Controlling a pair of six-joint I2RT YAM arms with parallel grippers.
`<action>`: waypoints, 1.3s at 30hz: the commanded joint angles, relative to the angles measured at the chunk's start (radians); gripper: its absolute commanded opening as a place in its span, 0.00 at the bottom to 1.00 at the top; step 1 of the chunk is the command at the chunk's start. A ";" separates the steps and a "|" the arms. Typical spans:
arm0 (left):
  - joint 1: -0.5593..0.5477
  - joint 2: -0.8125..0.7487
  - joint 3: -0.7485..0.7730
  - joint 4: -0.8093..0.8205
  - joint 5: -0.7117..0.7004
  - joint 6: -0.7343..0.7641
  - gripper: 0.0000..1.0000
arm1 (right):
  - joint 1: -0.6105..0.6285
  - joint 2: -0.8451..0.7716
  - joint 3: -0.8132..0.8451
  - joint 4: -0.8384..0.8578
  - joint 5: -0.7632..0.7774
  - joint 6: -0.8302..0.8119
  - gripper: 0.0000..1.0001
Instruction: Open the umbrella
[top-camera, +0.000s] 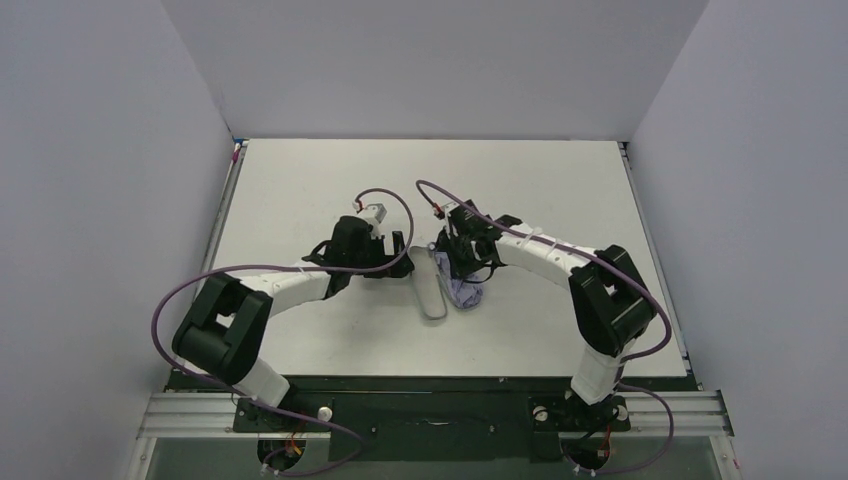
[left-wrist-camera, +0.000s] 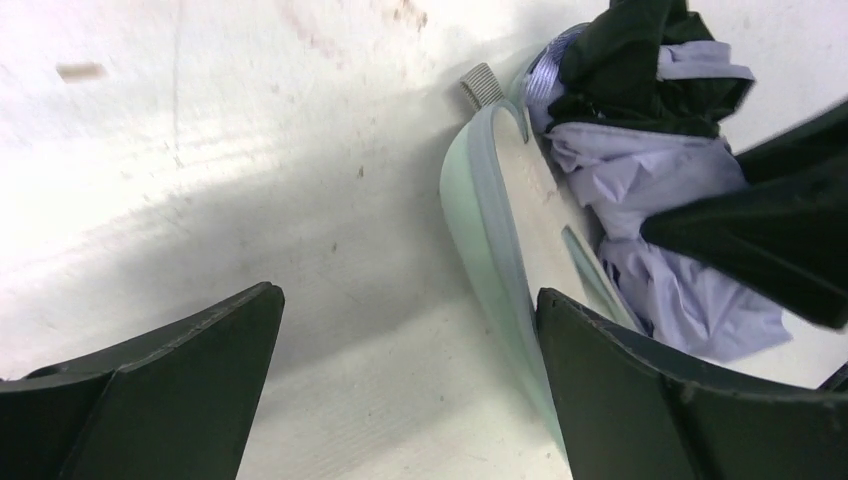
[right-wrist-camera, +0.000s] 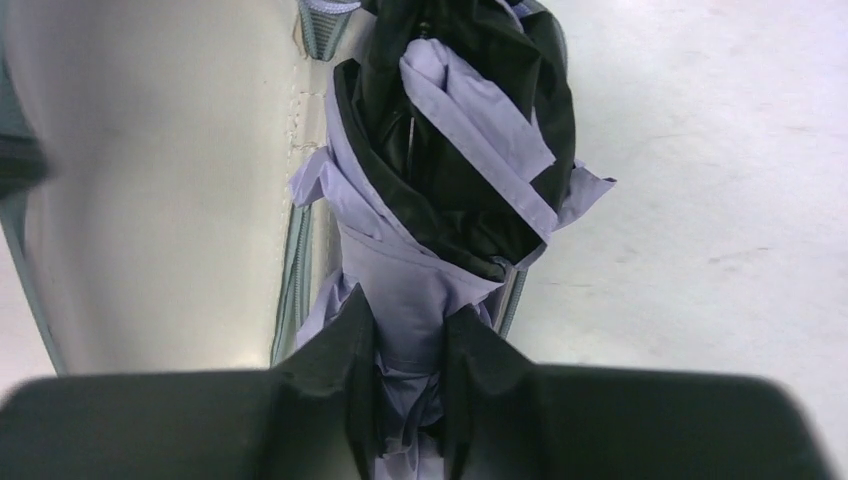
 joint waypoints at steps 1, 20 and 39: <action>0.033 -0.109 0.085 0.030 -0.008 0.126 0.98 | -0.123 -0.006 -0.030 -0.038 0.094 -0.073 0.00; 0.186 -0.243 0.202 -0.100 0.105 0.256 0.97 | -0.644 0.230 0.299 -0.177 0.117 -0.568 0.00; 0.363 -0.215 0.459 -0.331 0.206 0.257 0.97 | -0.681 -0.024 0.650 -0.223 -0.295 -0.468 0.00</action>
